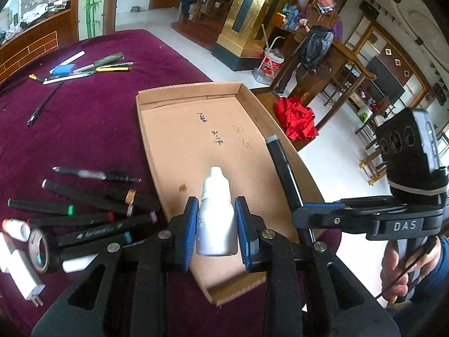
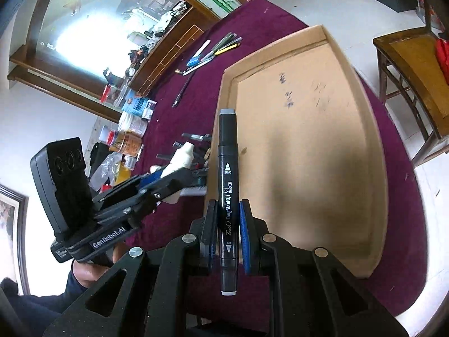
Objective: Organize rigid objects
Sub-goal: 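Carry bottle and marker to the cardboard tray and release both inside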
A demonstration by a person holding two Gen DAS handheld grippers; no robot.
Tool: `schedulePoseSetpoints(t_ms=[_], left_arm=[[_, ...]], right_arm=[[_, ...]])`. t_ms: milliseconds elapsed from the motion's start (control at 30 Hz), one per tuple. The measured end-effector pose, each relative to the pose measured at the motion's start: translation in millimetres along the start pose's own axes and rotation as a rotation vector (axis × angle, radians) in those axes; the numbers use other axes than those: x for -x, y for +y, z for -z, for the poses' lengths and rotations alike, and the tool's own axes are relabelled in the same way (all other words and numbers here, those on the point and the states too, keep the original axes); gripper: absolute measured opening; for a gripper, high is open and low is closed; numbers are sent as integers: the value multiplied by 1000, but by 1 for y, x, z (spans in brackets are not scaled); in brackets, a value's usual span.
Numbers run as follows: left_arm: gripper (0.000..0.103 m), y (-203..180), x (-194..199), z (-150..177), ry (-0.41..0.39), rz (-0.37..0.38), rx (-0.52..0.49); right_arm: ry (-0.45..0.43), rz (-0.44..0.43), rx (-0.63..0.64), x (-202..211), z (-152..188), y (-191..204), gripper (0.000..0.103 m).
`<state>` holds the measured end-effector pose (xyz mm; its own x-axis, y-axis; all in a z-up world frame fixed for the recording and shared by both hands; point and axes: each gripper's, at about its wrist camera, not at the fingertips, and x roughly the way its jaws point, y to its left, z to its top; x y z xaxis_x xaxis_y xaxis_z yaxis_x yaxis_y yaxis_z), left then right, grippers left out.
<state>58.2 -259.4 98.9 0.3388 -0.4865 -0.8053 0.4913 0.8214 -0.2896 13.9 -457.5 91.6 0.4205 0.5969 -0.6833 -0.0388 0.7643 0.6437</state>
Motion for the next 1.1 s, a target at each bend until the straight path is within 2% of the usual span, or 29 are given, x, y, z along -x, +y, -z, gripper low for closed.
schedulePoseSetpoints(t_ms=[267, 433, 633, 767, 1100], left_arm=[[23, 1, -53, -32, 45, -82, 42], [23, 19, -84, -50, 73, -102, 124], [23, 31, -101, -60, 67, -141, 166], [23, 30, -108, -60, 57, -164, 147], [23, 34, -110, -56, 28, -160, 157]], right_arm=[[53, 92, 14, -22, -63, -25, 13], [95, 133, 31, -52, -105, -34, 13], [149, 168, 61, -86, -125, -37, 13], [166, 173, 66, -97, -133, -38, 13], [188, 212, 112, -115, -134, -22, 13]])
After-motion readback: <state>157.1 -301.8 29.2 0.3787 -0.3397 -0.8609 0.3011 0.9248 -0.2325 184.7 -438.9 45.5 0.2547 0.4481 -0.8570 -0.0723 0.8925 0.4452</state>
